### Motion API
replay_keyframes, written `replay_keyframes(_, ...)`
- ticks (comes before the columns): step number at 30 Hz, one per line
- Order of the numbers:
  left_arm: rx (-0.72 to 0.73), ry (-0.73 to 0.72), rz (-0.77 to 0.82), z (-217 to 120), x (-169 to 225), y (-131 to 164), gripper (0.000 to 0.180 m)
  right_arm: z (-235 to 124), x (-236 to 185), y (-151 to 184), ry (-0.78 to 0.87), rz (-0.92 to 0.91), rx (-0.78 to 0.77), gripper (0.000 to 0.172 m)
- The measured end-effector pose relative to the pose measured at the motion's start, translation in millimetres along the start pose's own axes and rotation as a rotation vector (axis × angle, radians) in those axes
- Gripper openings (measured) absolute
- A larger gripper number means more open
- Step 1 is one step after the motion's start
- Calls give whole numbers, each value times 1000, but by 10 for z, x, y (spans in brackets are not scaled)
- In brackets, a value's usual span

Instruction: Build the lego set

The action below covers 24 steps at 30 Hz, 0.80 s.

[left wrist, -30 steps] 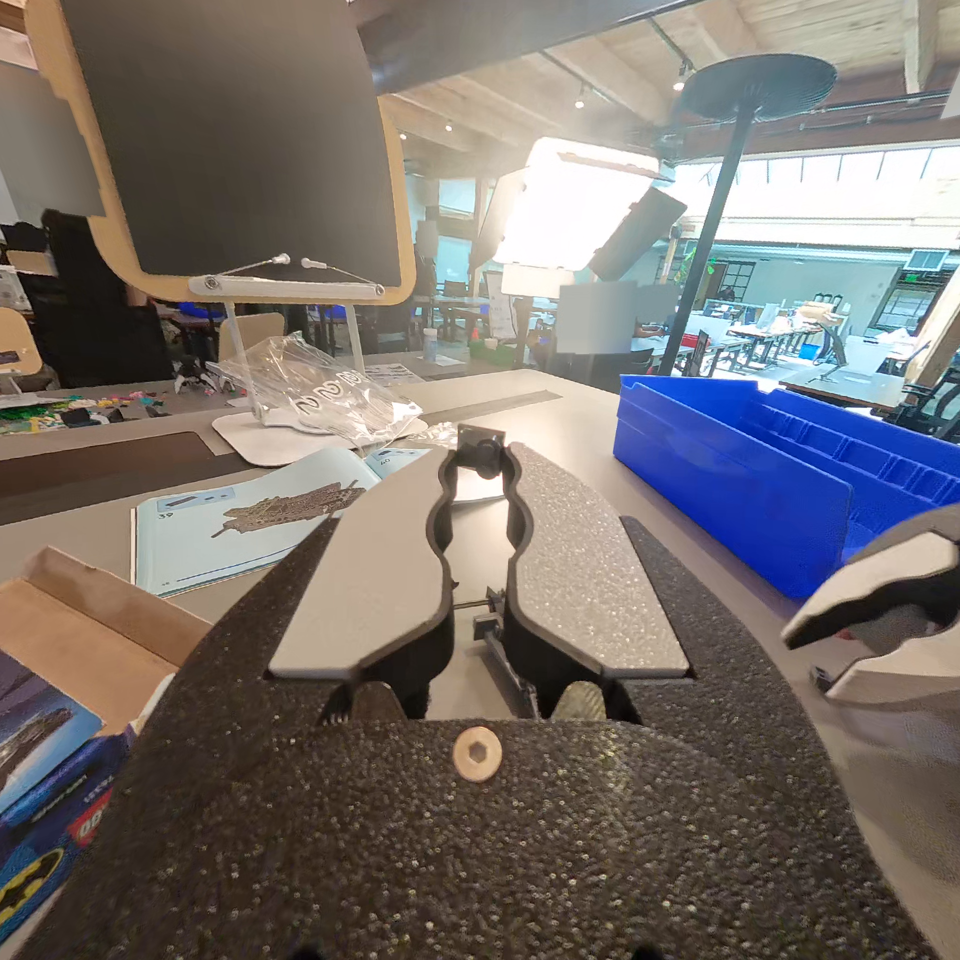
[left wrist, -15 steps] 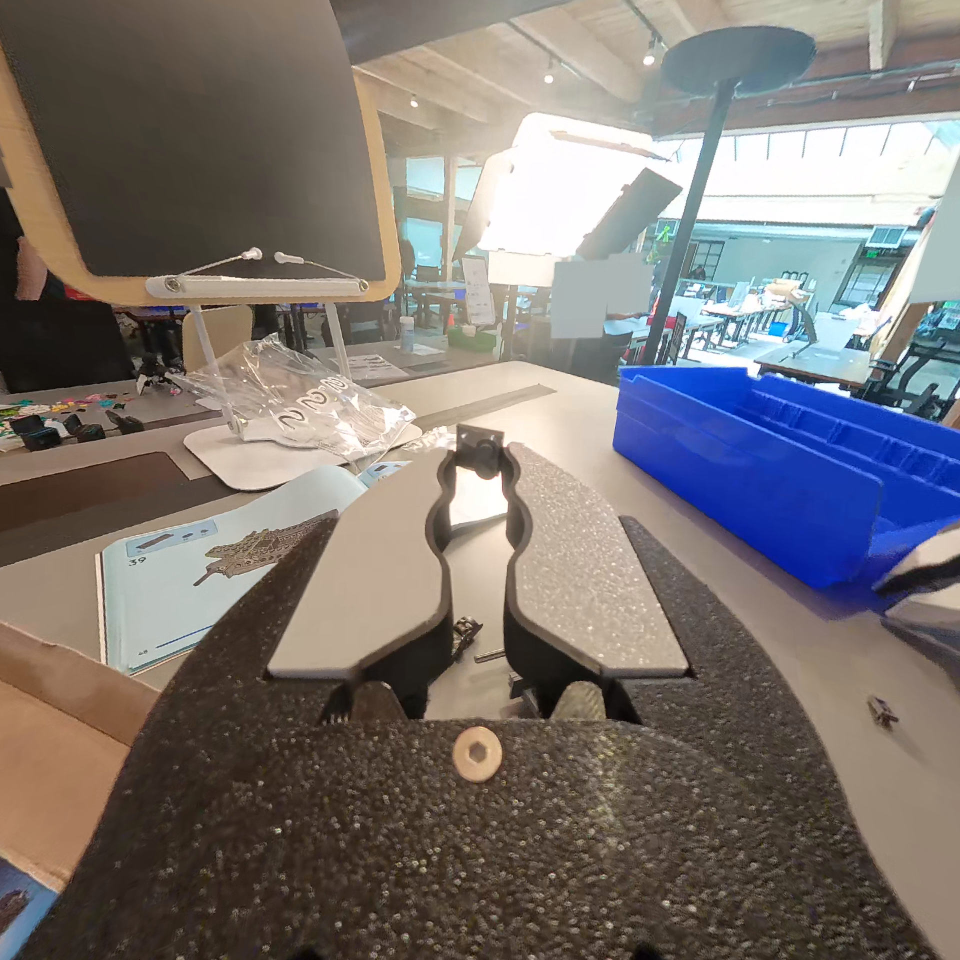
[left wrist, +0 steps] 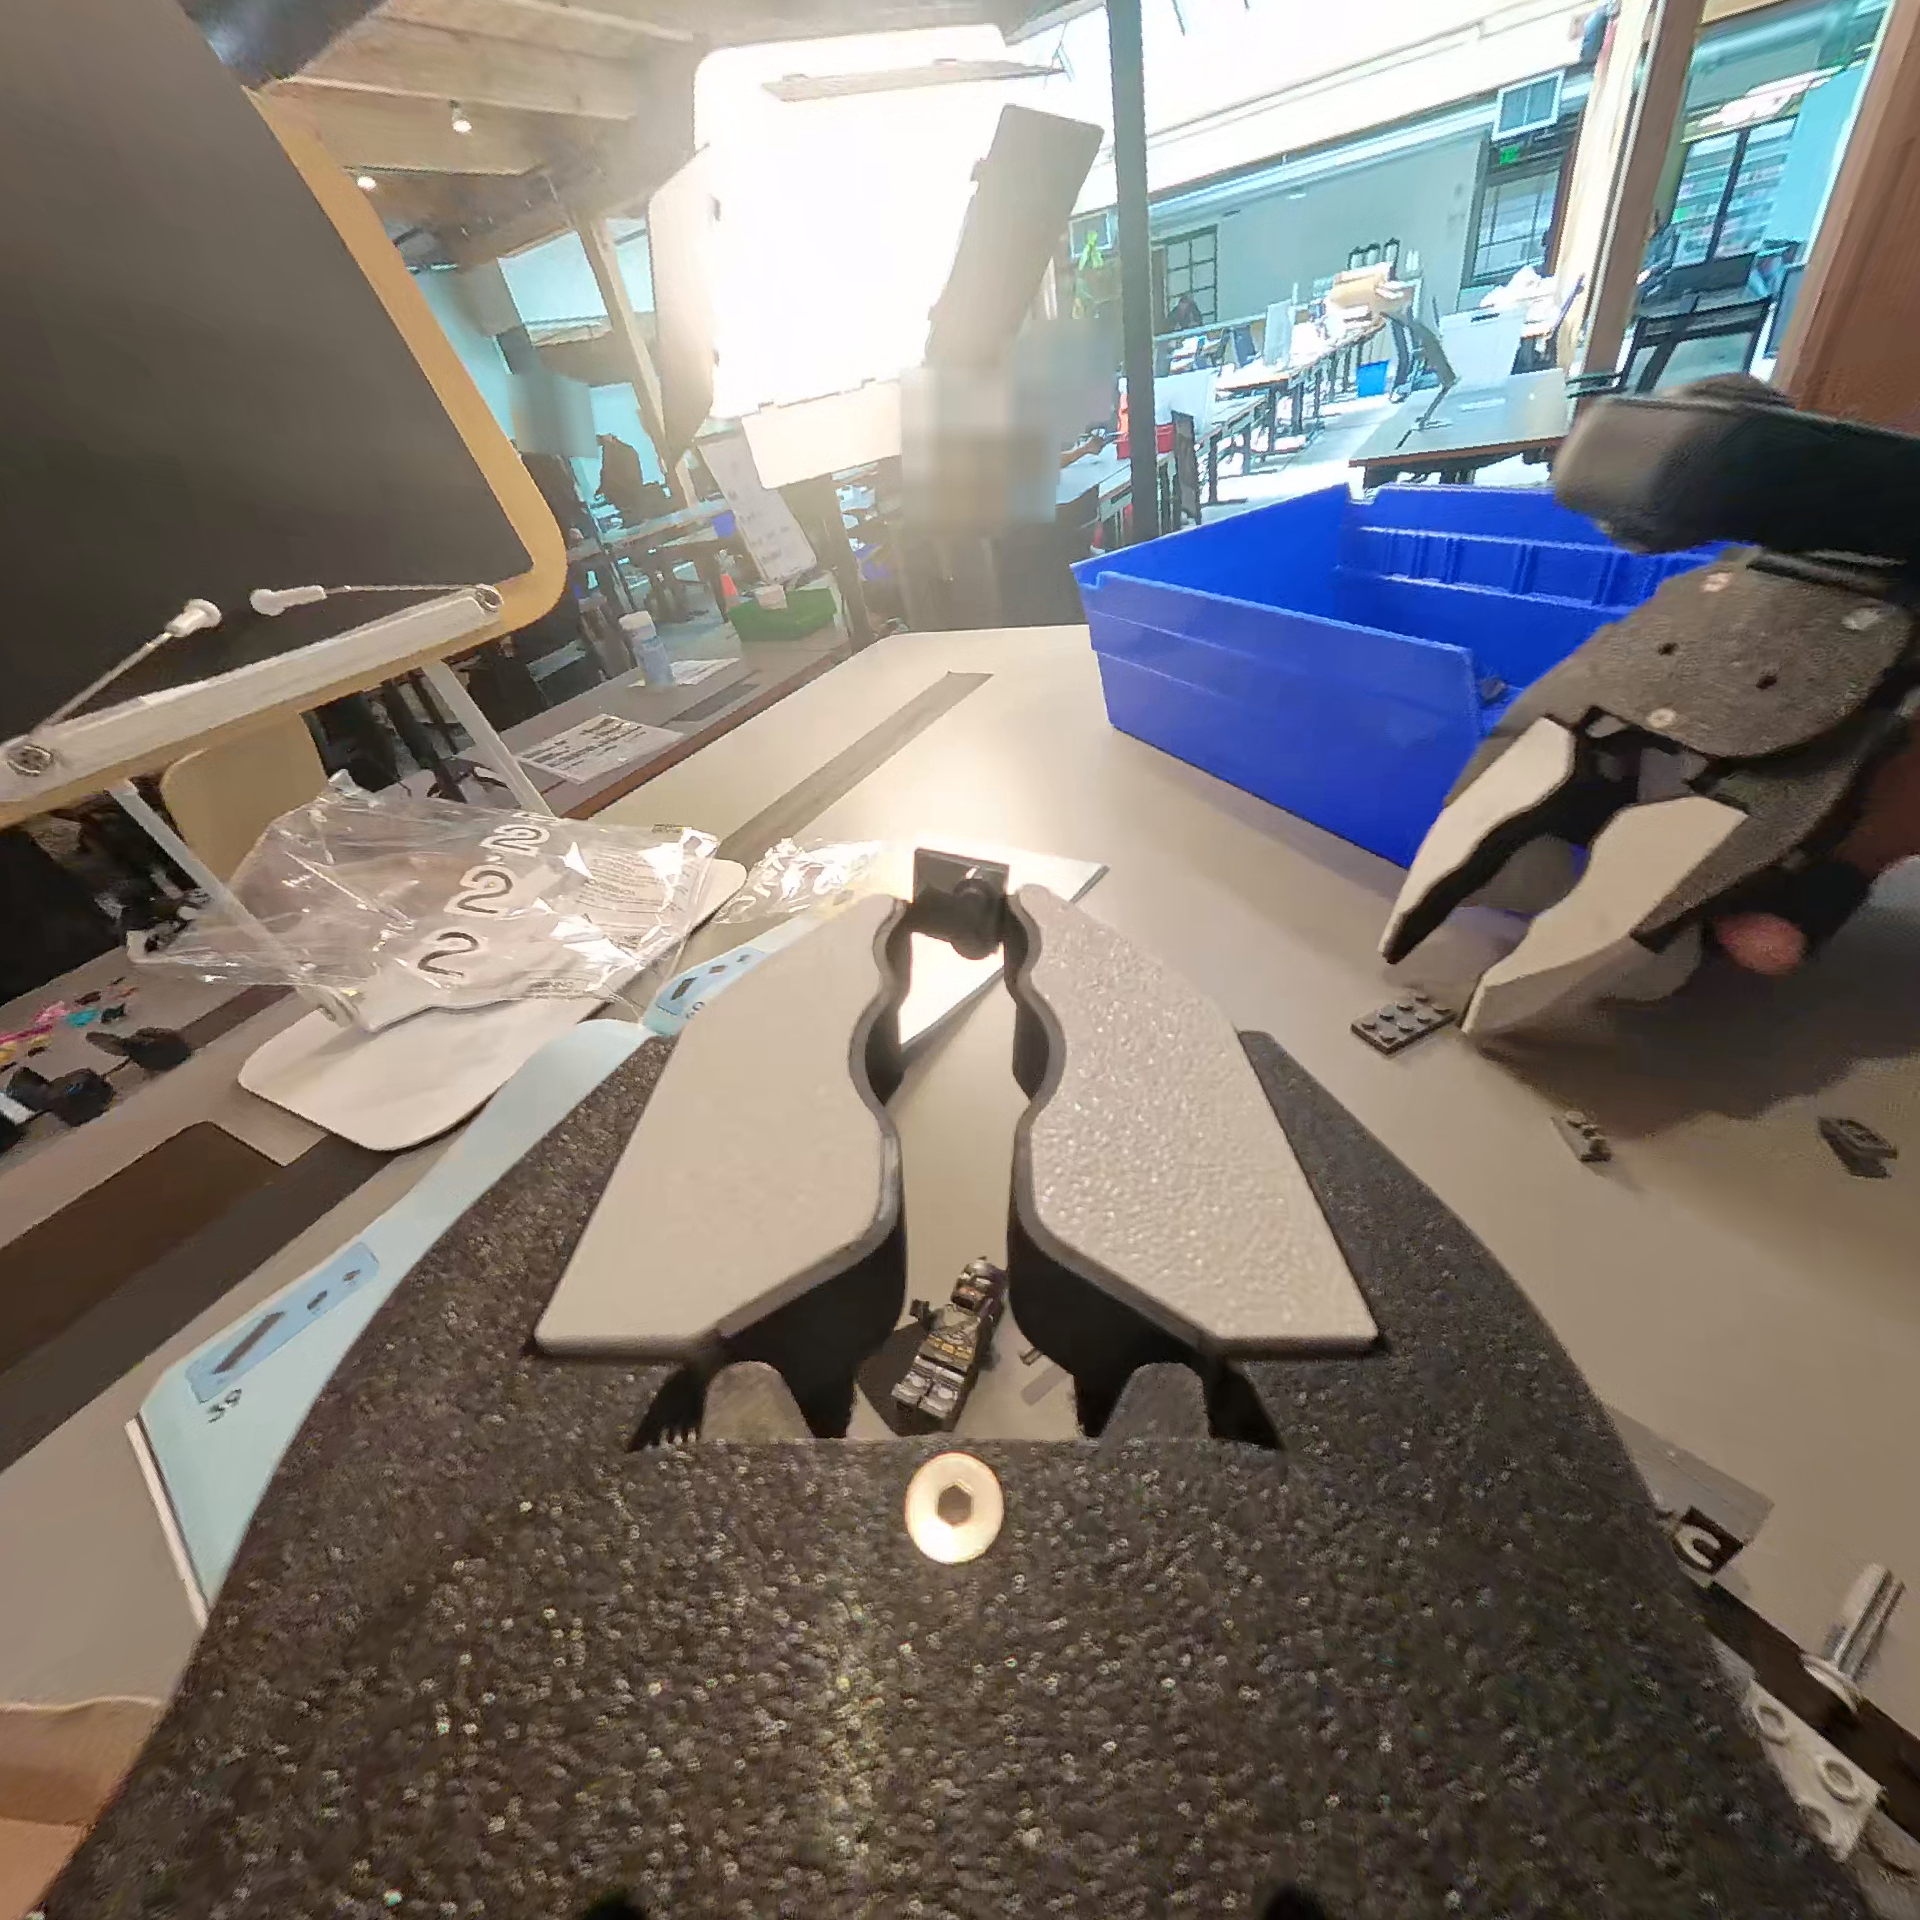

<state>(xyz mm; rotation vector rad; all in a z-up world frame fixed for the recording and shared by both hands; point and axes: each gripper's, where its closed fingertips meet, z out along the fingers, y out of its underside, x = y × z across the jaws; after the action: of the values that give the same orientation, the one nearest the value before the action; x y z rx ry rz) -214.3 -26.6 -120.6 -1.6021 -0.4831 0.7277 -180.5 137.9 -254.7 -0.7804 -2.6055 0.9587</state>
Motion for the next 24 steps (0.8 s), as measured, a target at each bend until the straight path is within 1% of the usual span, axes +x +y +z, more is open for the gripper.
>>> replay_keyframes(3, 6, 23, -14, -39, 20, 33, 16, 23, 40, 36, -107, 22, -11, 43)
replay_keyframes(6, 5, 42, -30, -50, 5, 24, 16, 19, 79, 15, -176, 44, -7, 41)
replay_keyframes(10, -1, 51, -41, -42, 2, 43, 16, 42, 45, -14, -207, 26, -29, 38)
replay_keyframes(13, -2, 36, -53, -22, -30, 71, 16, 79, 14, -42, -201, 3, -45, 24)
replay_keyframes(15, 16, 29, -69, -13, -57, 50, 16, 105, -27, -71, -211, -6, -42, 18)
replay_keyframes(16, 29, 34, -79, -14, -59, 33, 16, 116, -36, -87, -212, -4, -36, 17)
replay_keyframes(18, 70, 45, -105, -28, -55, -22, 16, 130, -36, -113, -199, -8, -22, 14)
replay_keyframes(21, 169, 94, -183, -69, -26, -158, 16, 123, -28, -144, -167, -15, -10, 16)
replay_keyframes(22, 216, 113, -227, -95, -25, -225, 16, 106, -24, -173, -151, -19, -3, 19)
replay_keyframes(24, 340, 167, -365, -168, -42, -401, 16, 36, -46, -297, -118, -48, 33, 21)
